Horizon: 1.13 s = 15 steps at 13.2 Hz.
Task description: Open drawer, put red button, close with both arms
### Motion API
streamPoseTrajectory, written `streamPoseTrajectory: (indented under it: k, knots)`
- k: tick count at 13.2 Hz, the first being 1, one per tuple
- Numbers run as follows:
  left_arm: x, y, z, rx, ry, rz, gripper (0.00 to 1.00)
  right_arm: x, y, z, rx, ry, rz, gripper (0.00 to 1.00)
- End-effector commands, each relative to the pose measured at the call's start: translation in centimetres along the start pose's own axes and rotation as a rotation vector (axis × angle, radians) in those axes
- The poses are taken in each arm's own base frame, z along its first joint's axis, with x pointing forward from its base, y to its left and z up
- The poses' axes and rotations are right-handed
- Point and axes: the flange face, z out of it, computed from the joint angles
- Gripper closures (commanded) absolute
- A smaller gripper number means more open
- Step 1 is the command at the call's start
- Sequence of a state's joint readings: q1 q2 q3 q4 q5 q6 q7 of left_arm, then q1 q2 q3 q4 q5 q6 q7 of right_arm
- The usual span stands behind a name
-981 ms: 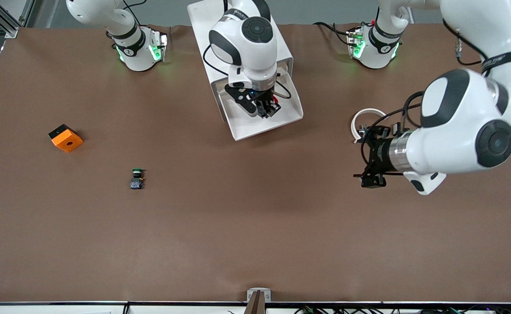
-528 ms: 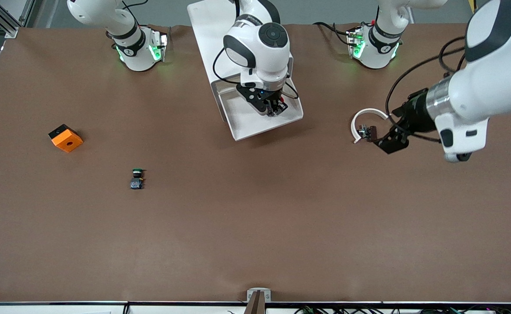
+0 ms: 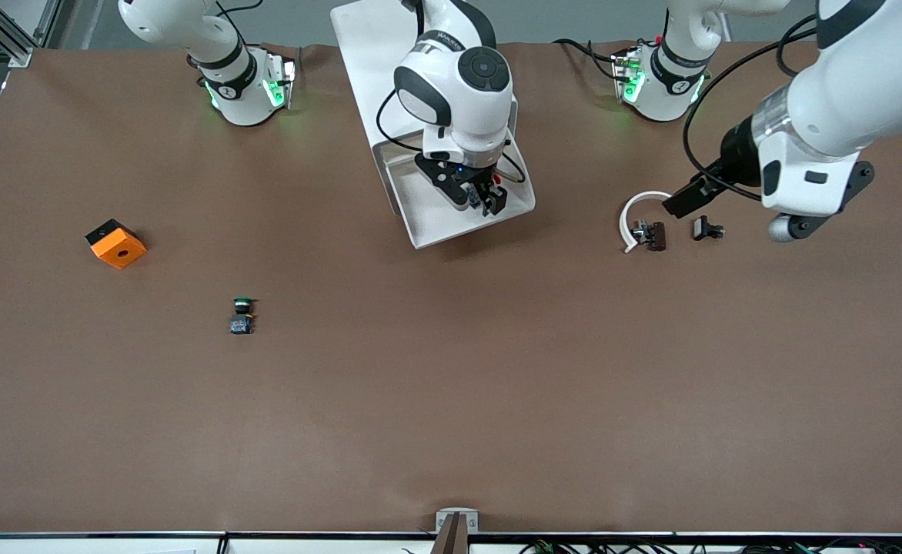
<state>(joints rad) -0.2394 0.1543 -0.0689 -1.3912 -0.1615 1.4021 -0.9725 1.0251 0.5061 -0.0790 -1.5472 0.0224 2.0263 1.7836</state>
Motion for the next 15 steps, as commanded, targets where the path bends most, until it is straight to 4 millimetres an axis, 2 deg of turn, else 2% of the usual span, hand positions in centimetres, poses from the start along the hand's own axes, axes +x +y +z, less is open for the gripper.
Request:
streamPoseTrajectory:
  k: [1,3,5,8,10,11,13,14,15]
  knots:
    - [-1.3,1.9,3.1,-0.011,0.038,0.053,0.00,3.5,-1.4,-3.3,-0.034,-0.007,-0.077,0.00]
    - [-2.4,4.2,7.9,-0.031,0.055,0.093,0.00,7.2,-1.7,-4.5,-0.051,-0.012,-0.175,0.00]
    - [-3.6,6.0,11.9,-0.041,0.105,0.145,0.00,12.3,-1.7,-5.6,-0.055,-0.018,-0.263,0.00]
    - [-5.4,9.3,18.0,0.037,0.130,0.257,0.00,22.3,0.3,-8.4,-0.090,-0.044,-0.393,0.00]
    - [-6.9,10.9,21.1,0.086,0.144,0.318,0.00,28.9,2.5,-10.4,-0.105,-0.067,-0.477,0.00]
    - [-7.2,11.7,22.6,0.077,0.142,0.332,0.00,32.5,4.2,-11.8,-0.108,-0.080,-0.521,0.00]
    - [-9.0,13.4,25.8,0.072,0.132,0.368,0.00,38.2,7.6,-13.9,-0.115,-0.110,-0.657,0.00]
    - [-9.7,13.9,27.6,0.079,0.122,0.385,0.00,41.8,9.8,-14.8,-0.120,-0.124,-0.705,0.00]
    - [-9.7,14.3,28.4,0.065,0.123,0.386,0.00,44.6,11.8,-15.6,-0.125,-0.131,-0.753,0.00]
